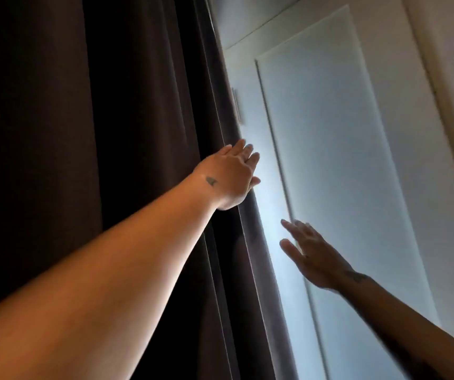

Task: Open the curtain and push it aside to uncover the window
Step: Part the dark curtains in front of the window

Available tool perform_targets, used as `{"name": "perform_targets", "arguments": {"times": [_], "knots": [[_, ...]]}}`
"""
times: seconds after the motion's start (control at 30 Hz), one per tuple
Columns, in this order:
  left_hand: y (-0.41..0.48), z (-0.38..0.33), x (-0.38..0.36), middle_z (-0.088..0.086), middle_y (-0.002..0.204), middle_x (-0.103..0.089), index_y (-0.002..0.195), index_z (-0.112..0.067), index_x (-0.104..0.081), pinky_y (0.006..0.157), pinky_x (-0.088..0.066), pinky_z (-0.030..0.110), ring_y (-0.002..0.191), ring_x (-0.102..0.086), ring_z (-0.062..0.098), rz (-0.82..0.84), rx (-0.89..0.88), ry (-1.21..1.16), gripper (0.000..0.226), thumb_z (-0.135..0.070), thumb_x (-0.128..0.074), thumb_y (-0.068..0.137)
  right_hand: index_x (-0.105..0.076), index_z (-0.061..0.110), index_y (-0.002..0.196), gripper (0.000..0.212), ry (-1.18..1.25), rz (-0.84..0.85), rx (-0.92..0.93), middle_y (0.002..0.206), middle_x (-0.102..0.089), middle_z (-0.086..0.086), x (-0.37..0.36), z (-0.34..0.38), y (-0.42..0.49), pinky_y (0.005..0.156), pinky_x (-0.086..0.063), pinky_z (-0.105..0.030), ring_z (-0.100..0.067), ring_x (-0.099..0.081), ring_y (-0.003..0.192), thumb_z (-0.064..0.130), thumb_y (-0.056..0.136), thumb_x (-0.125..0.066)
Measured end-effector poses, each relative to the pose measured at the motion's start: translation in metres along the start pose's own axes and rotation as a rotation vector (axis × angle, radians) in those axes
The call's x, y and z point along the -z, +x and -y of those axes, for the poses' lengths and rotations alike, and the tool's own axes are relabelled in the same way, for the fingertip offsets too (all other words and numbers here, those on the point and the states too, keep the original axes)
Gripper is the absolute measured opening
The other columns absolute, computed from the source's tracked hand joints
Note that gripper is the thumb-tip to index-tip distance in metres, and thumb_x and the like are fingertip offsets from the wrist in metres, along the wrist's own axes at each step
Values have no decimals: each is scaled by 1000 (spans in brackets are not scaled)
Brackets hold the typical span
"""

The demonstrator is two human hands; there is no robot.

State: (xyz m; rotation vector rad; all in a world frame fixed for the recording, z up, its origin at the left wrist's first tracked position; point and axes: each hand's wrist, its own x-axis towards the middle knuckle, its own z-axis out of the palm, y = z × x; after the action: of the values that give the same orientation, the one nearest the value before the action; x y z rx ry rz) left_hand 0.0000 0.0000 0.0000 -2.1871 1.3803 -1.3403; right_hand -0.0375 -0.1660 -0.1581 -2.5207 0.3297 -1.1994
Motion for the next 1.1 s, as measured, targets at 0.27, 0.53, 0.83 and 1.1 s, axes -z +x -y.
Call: {"name": "perform_targets", "arguments": {"times": [0.27, 0.53, 0.83, 1.1], "knots": [[73, 14, -14, 5, 161, -7, 150, -14, -10, 121, -4, 33, 149, 3, 17, 210, 45, 198, 55, -33, -24, 100, -13, 26, 141, 92, 292, -151, 181, 153, -17, -4, -50, -16, 85, 112, -14, -37, -17, -10, 140, 80, 68, -3], [128, 28, -41, 3, 161, -1, 148, -31, -16, 120, 1, 44, 148, 11, 19, 424, 36, 488, 54, -47, -20, 97, -16, 24, 140, 80, 752, -177, 333, 149, -24, 5, -90, 3, 122, 107, -19, -25, -6, -22, 134, 72, 75, -17], [131, 59, -34, -3, 159, -20, 143, -36, -29, 120, 2, 44, 149, 3, 19, 623, 39, 836, 63, -58, -5, 90, 0, 28, 141, 91, 1092, -68, 592, 148, -1, 19, -106, 47, 123, 103, -3, -3, 12, 0, 133, 82, 68, -10], [99, 69, 2, -8, 156, -27, 137, -36, -42, 120, -5, 33, 148, -6, 13, 623, 86, 840, 54, -52, -14, 93, -1, 40, 135, 80, 1304, -58, 664, 146, 0, 21, -107, 95, 112, 98, -2, 3, 14, 4, 131, 83, 70, -16]]}}
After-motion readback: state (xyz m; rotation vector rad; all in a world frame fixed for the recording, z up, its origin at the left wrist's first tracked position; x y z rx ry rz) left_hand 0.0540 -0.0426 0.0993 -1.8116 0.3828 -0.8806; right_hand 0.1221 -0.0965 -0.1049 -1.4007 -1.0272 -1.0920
